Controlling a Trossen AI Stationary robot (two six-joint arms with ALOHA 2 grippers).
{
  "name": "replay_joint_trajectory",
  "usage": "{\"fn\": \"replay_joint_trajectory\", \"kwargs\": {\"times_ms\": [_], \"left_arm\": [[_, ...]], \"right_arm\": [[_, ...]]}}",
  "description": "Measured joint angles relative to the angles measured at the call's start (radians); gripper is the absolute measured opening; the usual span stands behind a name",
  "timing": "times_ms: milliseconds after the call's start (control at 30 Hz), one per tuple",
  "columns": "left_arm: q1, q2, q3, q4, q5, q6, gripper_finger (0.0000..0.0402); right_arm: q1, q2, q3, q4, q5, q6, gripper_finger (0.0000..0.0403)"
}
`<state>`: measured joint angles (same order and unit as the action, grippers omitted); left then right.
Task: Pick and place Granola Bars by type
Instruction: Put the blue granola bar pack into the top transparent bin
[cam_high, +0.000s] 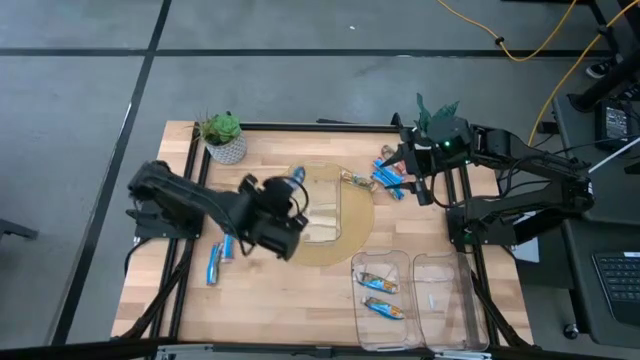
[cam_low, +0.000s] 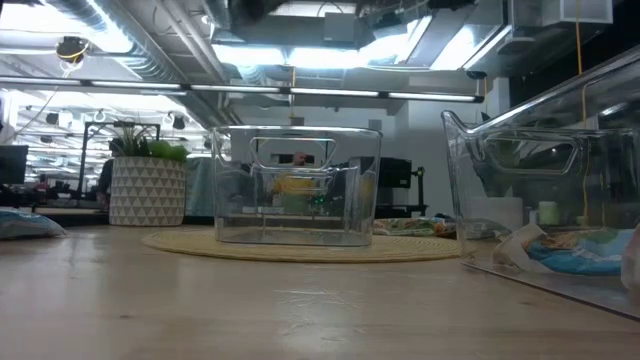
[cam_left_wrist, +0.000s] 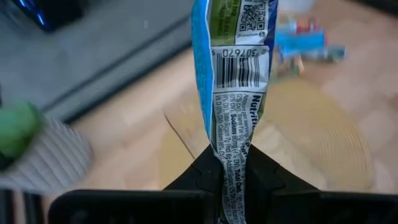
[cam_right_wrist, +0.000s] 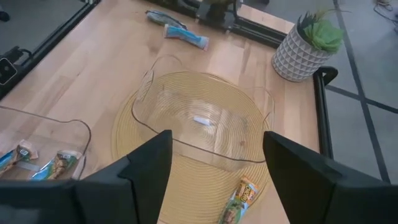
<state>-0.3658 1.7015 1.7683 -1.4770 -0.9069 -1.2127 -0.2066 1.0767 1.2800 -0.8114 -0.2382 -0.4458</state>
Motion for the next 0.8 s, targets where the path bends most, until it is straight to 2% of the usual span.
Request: {"fn": "replay_joint_trajectory", "kwargs": {"times_ms": [133,400,800], "left_arm": [[0.039,-0.072,0.0,0.003,-0.053,0.13,0.0026],[0.074,-0.166,0.0,0.016,-0.064,0.344,0.0026],[0.097,-0.23,0.0,0.091,-0.091,0.609,0.0026]], "right_arm": [[0.0,0.0,0.0,0.04,0.005,0.049,0.0253],[0.0,0.0,0.0,0.09,0.008,0.124,0.0253],[0.0,0.001,0.0,0.205,0.015,0.209,0.0253]]}}
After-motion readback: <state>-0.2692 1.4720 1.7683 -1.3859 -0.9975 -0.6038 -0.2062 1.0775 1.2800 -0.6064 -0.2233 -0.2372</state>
